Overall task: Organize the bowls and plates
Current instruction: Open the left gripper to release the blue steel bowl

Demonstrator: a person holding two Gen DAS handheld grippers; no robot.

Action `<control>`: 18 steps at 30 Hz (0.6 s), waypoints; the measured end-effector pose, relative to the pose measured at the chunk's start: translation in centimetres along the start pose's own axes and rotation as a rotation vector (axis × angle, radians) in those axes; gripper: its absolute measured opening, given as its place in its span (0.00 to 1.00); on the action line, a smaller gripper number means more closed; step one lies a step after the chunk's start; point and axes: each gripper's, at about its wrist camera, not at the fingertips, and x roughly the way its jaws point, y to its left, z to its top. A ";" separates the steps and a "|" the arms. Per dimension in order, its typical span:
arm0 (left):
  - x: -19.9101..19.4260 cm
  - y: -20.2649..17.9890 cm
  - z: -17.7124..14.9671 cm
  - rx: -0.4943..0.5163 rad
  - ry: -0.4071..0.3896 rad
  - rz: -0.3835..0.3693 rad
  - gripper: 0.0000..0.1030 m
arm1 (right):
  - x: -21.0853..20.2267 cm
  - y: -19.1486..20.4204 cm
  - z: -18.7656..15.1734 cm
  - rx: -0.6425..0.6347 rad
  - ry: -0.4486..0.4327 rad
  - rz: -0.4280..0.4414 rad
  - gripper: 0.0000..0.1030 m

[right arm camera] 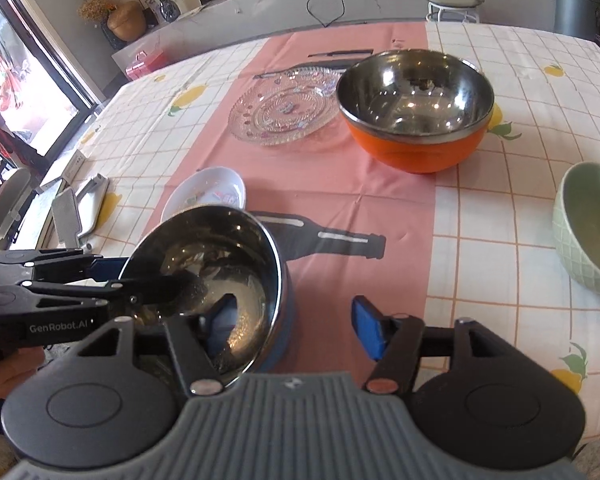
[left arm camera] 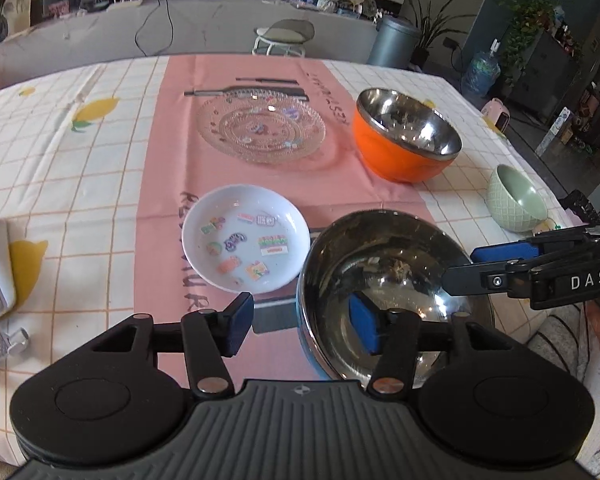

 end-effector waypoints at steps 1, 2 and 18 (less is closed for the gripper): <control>-0.3 0.1 0.1 -0.009 -0.023 -0.001 0.67 | -0.4 -0.3 0.1 0.008 -0.015 0.005 0.66; -0.4 0.2 0.3 -0.021 -0.037 -0.003 0.71 | -0.8 -0.7 0.2 0.021 -0.027 0.012 0.66; -0.5 1.3 0.7 -0.103 -0.049 -0.010 0.74 | -1.8 -2.9 0.6 0.114 -0.081 0.040 0.68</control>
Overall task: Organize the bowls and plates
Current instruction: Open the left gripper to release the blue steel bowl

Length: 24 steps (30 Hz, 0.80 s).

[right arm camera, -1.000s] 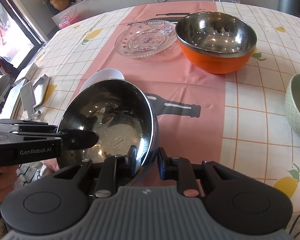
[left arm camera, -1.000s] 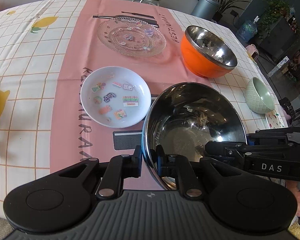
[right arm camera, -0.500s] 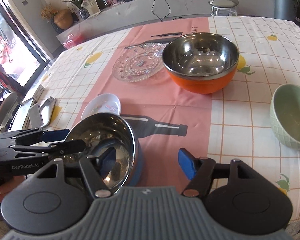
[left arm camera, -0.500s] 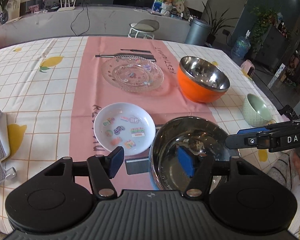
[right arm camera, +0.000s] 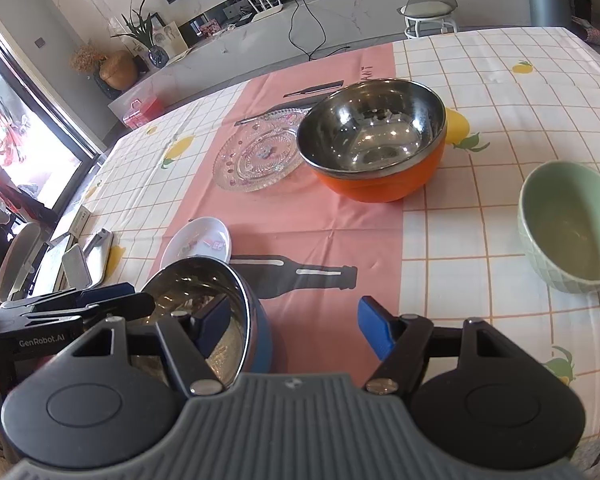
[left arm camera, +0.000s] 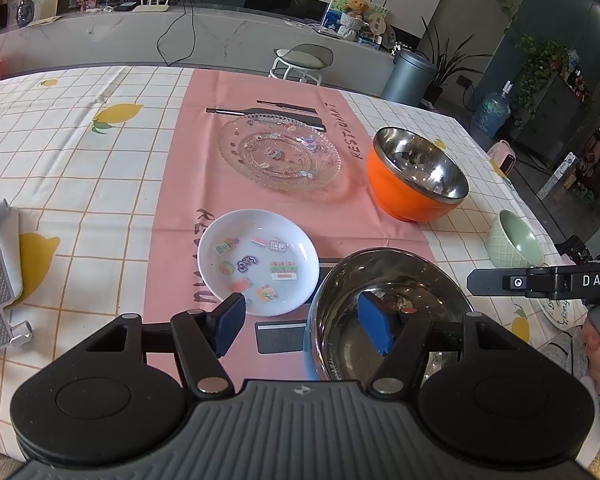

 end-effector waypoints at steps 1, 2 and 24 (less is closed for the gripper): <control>0.0 0.0 0.0 -0.001 0.001 0.002 0.74 | 0.0 -0.1 0.0 0.005 -0.001 -0.001 0.68; 0.0 0.1 0.0 -0.003 0.001 0.004 0.74 | 0.0 -0.2 0.0 0.010 -0.001 -0.002 0.68; 0.1 0.3 0.0 -0.008 0.017 0.021 0.74 | 0.2 -0.6 0.0 0.036 -0.001 -0.003 0.68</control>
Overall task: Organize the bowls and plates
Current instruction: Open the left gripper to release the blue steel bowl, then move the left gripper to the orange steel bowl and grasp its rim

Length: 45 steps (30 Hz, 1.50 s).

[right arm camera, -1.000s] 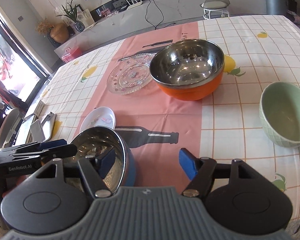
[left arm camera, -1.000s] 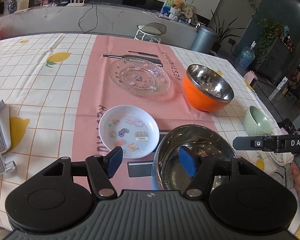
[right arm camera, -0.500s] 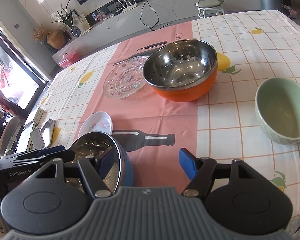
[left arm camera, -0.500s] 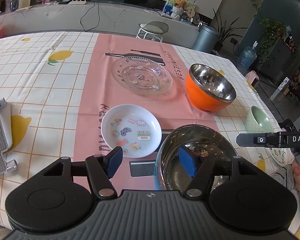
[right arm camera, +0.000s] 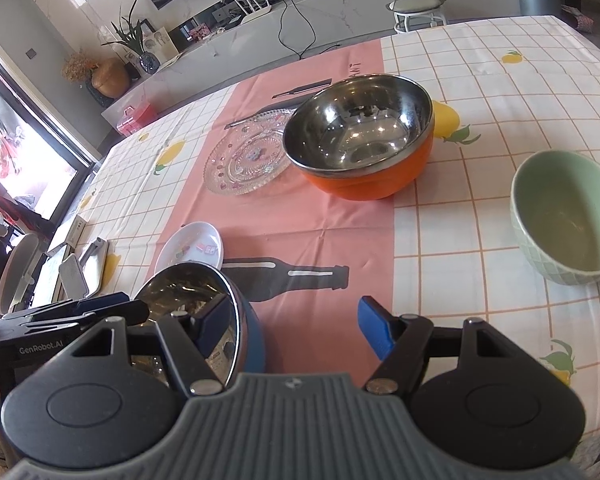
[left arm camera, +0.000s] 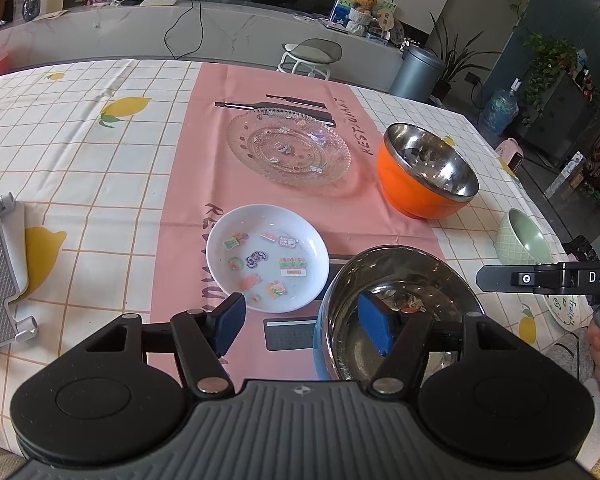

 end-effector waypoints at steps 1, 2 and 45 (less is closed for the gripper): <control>0.0 0.0 0.0 0.000 0.001 0.002 0.74 | 0.0 0.0 0.0 0.000 0.000 0.000 0.68; 0.0 0.0 0.0 0.000 0.002 0.004 0.74 | 0.0 0.0 0.0 -0.001 0.000 -0.001 0.68; 6.3 -10.7 13.3 0.174 0.066 0.071 0.73 | 0.8 -2.4 11.0 0.078 -0.117 -0.280 0.59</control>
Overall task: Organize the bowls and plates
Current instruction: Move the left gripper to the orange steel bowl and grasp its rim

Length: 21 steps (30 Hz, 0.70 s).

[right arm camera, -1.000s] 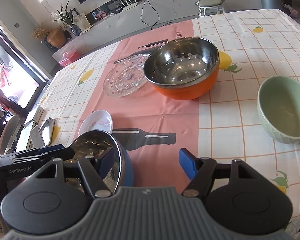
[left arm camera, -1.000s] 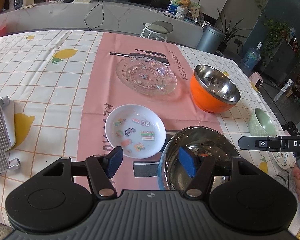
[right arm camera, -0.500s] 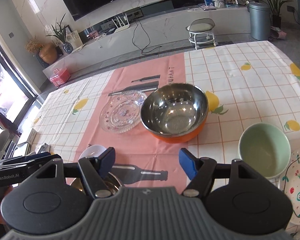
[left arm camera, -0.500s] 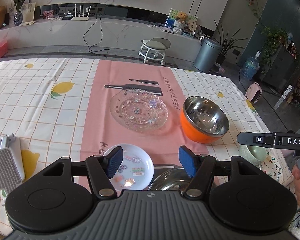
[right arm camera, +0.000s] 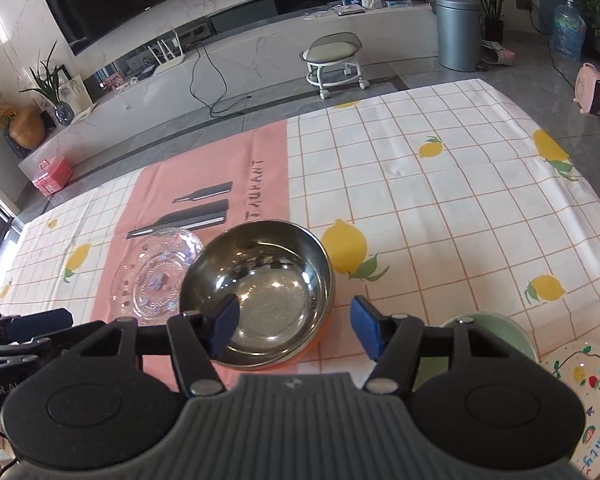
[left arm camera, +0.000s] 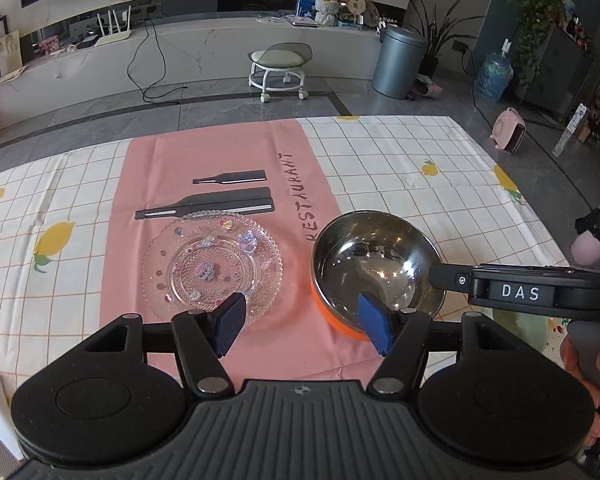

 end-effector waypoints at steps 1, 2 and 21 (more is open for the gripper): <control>0.7 -0.3 0.3 0.008 0.016 0.003 0.73 | 0.7 -0.2 0.1 0.006 0.008 -0.005 0.57; 1.4 -0.5 0.6 0.011 0.030 0.002 0.73 | 1.3 -0.5 0.1 0.018 0.015 -0.008 0.55; 9.9 -0.9 0.1 -0.091 0.245 -0.069 0.38 | 6.5 -2.3 -0.7 0.089 0.128 0.062 0.32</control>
